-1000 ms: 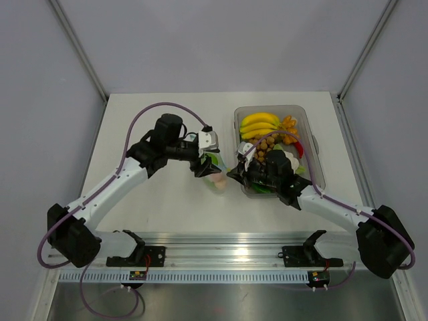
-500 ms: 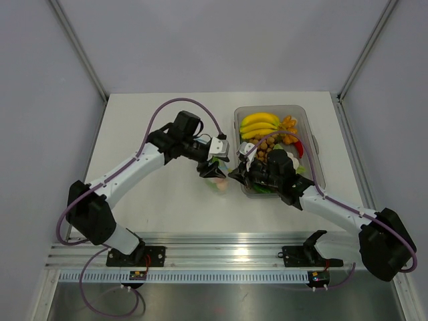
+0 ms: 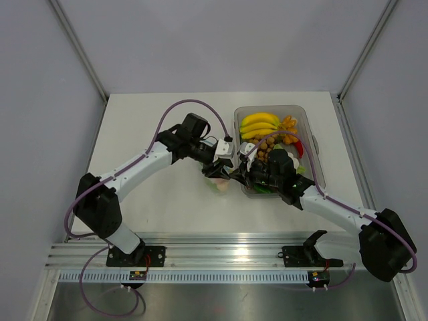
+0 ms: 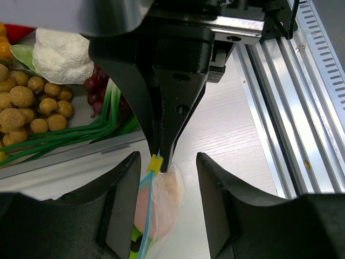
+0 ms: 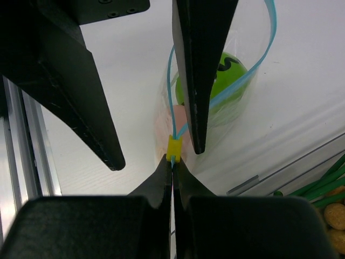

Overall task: Place the food in the zip-top bag and seal the zipper
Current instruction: Zip the zipper food storage bag at the center of the board.

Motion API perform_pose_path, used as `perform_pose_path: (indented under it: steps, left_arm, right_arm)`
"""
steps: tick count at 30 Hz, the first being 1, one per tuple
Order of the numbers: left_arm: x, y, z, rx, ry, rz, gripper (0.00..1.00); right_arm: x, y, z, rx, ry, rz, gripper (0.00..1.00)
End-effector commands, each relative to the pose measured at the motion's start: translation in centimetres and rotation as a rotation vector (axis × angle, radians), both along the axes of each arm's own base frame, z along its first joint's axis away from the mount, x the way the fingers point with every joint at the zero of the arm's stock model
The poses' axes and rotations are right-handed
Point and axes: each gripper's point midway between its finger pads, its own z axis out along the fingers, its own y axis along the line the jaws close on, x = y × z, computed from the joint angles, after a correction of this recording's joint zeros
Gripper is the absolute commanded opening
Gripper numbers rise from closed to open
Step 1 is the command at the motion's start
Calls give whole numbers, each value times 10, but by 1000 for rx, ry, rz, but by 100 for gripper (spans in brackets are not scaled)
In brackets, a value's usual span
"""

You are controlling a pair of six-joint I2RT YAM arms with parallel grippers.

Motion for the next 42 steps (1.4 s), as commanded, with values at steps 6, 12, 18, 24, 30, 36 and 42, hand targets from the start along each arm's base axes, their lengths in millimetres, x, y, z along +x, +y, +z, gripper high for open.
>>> perform_pose_path:
  steps: [6, 12, 18, 24, 30, 36, 42]
  left_arm:
    - [9, -13, 13, -37, -24, -34, 44]
    - [10, -13, 9, -32, -9, -24, 35]
    - [5, -9, 5, -23, -8, -23, 33]
    - [3, -7, 2, -14, 5, -22, 14]
    - [0, -1, -2, 6, 19, -8, 0]
    - [-2, 8, -10, 26, 75, 26, 0]
    - [-4, 21, -11, 52, 114, 63, 0]
  right_arm:
    - [6, 5, 32, 48, -80, 19, 0]
    - [7, 3, 32, 46, -86, 6, 0]
    - [8, 2, 35, 53, -96, -5, 0]
    - [10, 0, 36, 54, -102, -20, 0]
    - [15, -6, 39, 63, -127, -66, 0]
    - [17, -9, 41, 90, -131, -99, 0]
    - [31, -15, 49, 135, -140, -203, 0]
